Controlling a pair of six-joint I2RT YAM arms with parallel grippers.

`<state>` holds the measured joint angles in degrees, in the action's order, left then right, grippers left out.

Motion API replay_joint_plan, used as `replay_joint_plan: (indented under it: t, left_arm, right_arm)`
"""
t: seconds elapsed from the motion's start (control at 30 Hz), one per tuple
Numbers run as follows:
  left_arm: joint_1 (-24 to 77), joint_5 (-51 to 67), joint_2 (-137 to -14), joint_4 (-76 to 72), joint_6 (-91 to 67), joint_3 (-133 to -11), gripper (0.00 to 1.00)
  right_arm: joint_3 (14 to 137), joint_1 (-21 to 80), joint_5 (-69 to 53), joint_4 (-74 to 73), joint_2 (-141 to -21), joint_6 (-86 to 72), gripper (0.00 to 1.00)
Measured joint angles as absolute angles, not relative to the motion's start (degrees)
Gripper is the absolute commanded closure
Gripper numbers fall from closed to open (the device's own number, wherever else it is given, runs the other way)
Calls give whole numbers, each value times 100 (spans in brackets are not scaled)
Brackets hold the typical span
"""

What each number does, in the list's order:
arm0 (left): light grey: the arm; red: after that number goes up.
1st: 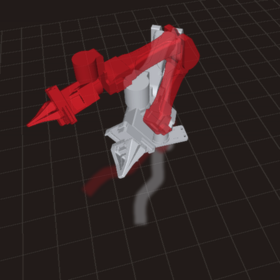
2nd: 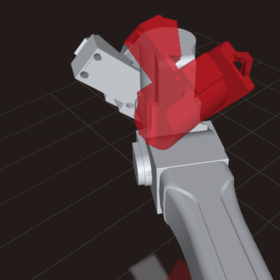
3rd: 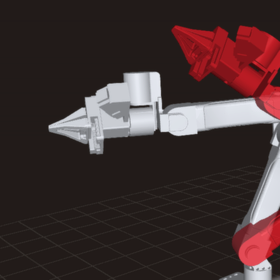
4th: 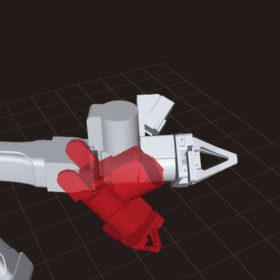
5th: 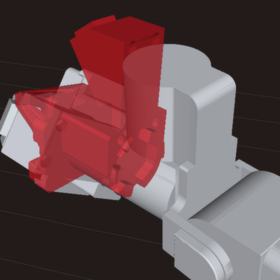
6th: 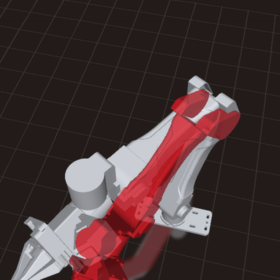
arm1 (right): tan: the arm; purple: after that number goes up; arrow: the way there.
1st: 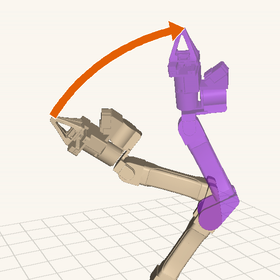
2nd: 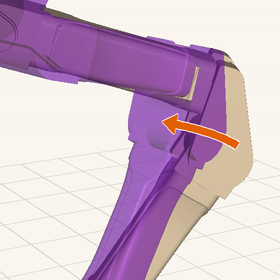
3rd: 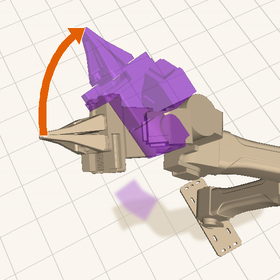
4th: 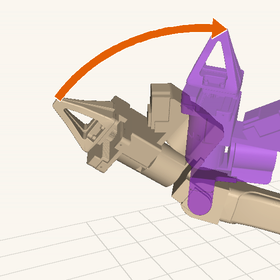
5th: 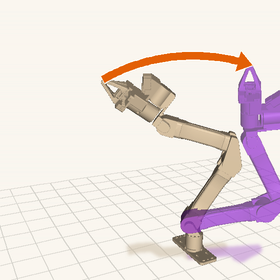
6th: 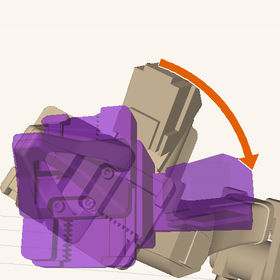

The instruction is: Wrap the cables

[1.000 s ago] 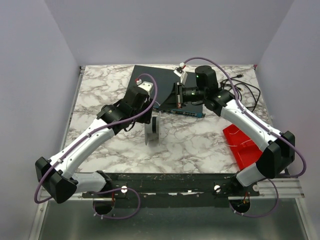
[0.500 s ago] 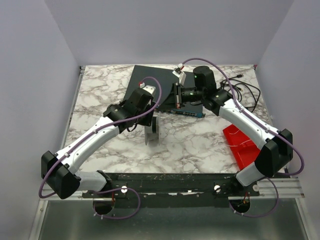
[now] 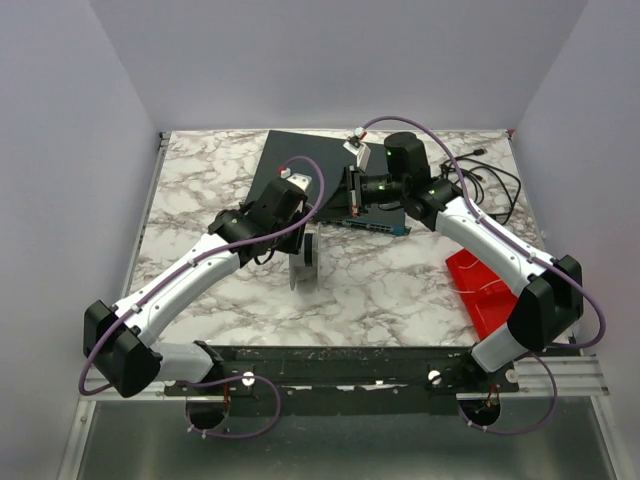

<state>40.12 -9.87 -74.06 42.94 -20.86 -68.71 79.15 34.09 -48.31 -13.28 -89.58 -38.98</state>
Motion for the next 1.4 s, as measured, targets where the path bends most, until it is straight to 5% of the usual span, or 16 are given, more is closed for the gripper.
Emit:
replay_joint_plan:
  t: [0.47, 0.7, 1.1, 1.27, 1.4]
  left_arm:
    - [4014, -908, -7428, 4300, -2082, -6799, 72]
    - [4010, -919, -7428, 4303, -2091, -6764, 100]
    - [4014, -1098, -7402, 4318, -2062, -6742, 100]
    - [4012, -1253, -7220, 4617, -1885, -6849, 100]
    - [4010, -1273, -6982, 4792, -1802, -7054, 100]
  right_arm:
    - [7915, 3411, -4834, -1291, -8980, -3898, 99]
    - [7915, 3413, -4831, -1288, -9002, -3900, 99]
    - [7937, 3417, -4101, -1682, -9000, -3507, 99]
    - [8114, 3417, -2143, -2517, -9048, -2987, 88]
    - [8158, 3417, -1055, -2668, -9205, -2803, 55]
